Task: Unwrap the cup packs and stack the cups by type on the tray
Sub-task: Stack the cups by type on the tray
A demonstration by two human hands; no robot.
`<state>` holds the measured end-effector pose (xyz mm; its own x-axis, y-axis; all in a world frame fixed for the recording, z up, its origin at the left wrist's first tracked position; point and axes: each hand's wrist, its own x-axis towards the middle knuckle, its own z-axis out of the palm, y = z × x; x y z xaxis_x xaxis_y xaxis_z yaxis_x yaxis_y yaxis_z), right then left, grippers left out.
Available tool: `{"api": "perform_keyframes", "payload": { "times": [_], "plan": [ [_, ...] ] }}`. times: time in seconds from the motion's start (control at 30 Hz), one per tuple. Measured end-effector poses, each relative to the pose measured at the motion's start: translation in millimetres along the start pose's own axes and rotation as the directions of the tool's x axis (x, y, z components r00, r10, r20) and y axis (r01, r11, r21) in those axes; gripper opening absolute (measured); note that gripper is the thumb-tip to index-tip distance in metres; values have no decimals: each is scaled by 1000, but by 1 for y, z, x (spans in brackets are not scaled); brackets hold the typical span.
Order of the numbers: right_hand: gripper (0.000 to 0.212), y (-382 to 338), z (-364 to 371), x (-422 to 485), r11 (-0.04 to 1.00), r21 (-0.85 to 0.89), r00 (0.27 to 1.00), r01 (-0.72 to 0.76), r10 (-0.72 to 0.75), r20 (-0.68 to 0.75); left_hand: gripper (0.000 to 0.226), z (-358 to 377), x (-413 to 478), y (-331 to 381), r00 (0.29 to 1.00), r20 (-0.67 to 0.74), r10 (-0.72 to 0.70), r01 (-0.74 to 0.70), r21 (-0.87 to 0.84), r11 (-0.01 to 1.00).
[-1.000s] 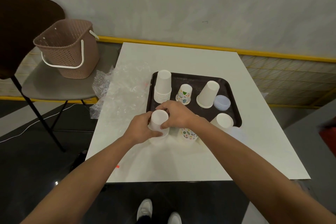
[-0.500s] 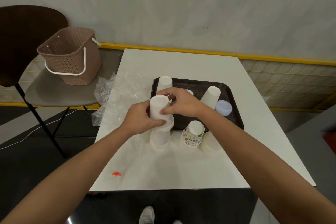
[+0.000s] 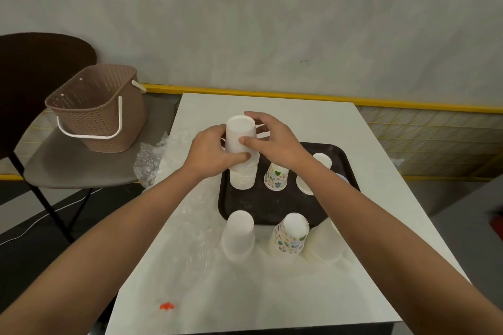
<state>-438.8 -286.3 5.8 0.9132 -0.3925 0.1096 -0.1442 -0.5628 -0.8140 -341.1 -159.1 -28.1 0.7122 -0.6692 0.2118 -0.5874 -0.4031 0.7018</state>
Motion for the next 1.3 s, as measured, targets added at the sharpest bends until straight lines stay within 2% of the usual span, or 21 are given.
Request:
{"api": "perform_keyframes", "payload": {
  "times": [0.23,0.4,0.7,0.83,1.07,1.2,1.3],
  "plan": [
    [49,14,-1,34,999,-35,997,-30,28,-67,65,16,46,-7,999,-31,-21,21,0,1000],
    [49,28,5,48,996,-50,994,-79,75,-79,62,31,61,-20,1000,23,-16,15,49,999],
    [49,59,14,50,973,-122,977,-196,205,64,56,58,54,-45,977,182,-109,92,99,991],
    [51,69,25,47,949,-236,964,-208,240,113,58,67,48,-56,963,225,-147,127,99,987],
    [57,71,30,44,942,-269,968,-203,234,90,72,65,42,-55,956,242,-168,165,35,986],
    [60,66,27,35,945,-263,978,-197,209,18,84,52,28,-49,970,184,-158,169,-46,985],
    [55,57,19,26,954,-230,982,-191,188,-38,83,40,13,-46,977,146,-155,173,-115,978]
  ]
}}
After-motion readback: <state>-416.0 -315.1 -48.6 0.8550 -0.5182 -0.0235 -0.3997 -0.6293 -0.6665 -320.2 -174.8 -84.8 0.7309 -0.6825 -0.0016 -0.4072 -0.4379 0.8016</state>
